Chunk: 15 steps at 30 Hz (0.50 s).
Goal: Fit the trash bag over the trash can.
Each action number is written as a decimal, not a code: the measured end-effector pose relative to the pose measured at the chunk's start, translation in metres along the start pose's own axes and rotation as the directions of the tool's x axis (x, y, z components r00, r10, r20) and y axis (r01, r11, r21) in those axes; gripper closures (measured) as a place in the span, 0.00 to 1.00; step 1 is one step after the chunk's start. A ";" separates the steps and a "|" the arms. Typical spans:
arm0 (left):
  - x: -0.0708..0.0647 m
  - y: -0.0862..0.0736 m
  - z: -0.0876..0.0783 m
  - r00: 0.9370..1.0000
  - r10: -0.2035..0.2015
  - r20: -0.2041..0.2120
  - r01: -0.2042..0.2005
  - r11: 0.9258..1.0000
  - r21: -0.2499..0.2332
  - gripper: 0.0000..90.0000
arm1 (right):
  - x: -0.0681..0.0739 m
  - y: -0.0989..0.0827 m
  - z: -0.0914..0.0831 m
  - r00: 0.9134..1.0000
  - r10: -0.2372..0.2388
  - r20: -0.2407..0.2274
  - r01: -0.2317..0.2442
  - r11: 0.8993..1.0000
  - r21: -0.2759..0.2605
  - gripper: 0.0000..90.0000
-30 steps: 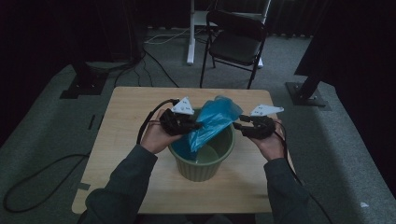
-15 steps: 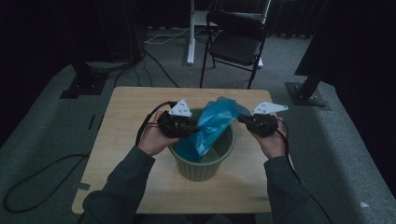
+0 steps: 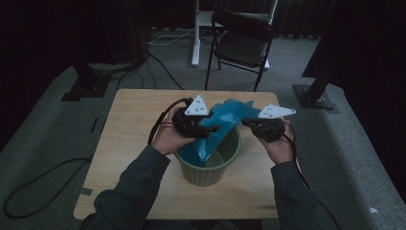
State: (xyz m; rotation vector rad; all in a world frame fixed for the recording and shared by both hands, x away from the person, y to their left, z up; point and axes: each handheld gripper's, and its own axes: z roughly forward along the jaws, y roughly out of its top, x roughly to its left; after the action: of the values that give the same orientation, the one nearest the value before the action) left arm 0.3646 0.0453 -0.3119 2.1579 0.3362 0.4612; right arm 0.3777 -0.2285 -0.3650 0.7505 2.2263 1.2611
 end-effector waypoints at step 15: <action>-0.011 0.014 0.029 0.998 0.046 -0.049 -0.042 0.996 0.081 0.79 | 0.014 0.005 -0.001 0.997 -0.055 -0.051 0.055 0.998 -0.006 0.99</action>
State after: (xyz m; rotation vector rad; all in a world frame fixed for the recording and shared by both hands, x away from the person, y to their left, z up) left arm 0.3688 0.0129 -0.3187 2.2378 0.3408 0.5363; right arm 0.3675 -0.2180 -0.3619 0.6569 2.2681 1.2721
